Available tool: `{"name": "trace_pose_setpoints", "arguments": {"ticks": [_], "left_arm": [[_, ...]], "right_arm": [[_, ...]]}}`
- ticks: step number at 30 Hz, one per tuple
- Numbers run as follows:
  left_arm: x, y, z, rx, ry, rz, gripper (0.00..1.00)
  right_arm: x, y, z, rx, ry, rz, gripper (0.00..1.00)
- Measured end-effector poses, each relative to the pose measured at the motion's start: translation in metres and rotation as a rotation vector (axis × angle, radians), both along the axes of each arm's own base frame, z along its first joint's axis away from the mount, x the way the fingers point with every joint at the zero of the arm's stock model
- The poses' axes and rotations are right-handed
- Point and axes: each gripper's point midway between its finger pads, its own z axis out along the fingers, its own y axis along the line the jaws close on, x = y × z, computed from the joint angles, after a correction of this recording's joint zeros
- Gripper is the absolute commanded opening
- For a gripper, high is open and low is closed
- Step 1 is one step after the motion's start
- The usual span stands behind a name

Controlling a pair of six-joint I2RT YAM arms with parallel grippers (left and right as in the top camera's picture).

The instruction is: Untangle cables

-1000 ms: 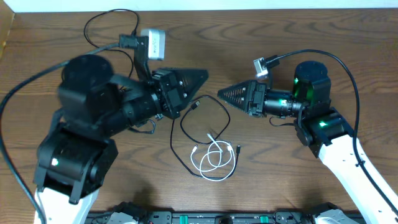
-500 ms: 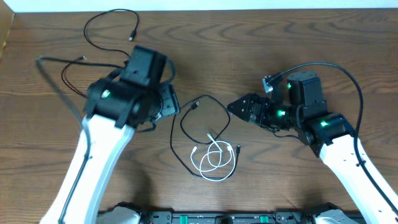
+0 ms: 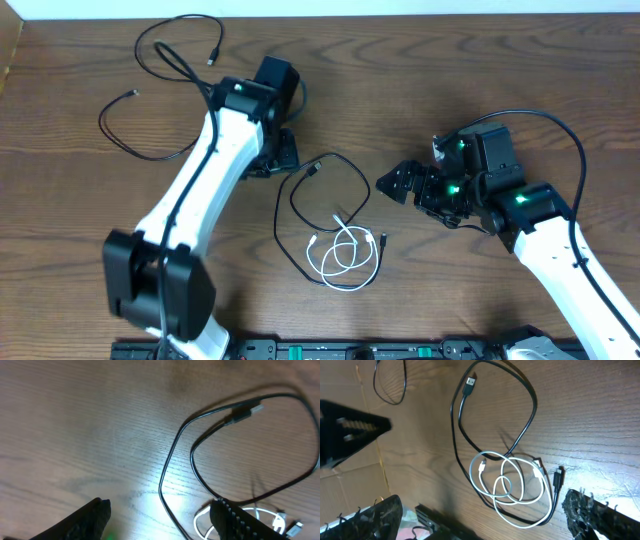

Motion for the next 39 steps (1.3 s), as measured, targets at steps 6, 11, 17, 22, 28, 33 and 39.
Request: {"name": "trace_pose_setpoints", "arguments": {"ticks": [6, 11, 17, 22, 28, 33, 39], "left_arm": [[0.007, 0.005, -0.033, -0.055, 0.102, -0.068, 0.69], [0.015, 0.004, -0.051, -0.074, 0.120, -0.117, 0.69], [0.025, 0.000, -0.066, -0.092, 0.092, -0.146, 0.70], [0.021, -0.001, -0.085, -0.101, 0.099, -0.152, 0.70], [0.014, 0.001, -0.109, -0.100, 0.103, -0.162, 0.69], [0.006, 0.003, -0.127, -0.099, 0.105, -0.165, 0.69], [0.007, 0.002, -0.130, -0.101, 0.094, -0.166, 0.53]], "right_arm": [[0.002, -0.002, -0.001, -0.012, -0.005, -0.008, 0.99], [0.004, -0.005, -0.003, -0.029, -0.011, -0.020, 0.99], [0.005, -0.007, -0.004, -0.042, -0.015, -0.029, 0.99], [0.006, -0.008, -0.004, -0.050, -0.018, -0.035, 0.99], [0.006, -0.008, -0.005, -0.053, -0.019, -0.037, 0.99], [0.006, -0.009, -0.005, -0.053, -0.019, -0.037, 0.99], [0.006, -0.009, -0.005, -0.053, -0.018, -0.037, 0.99]]}}
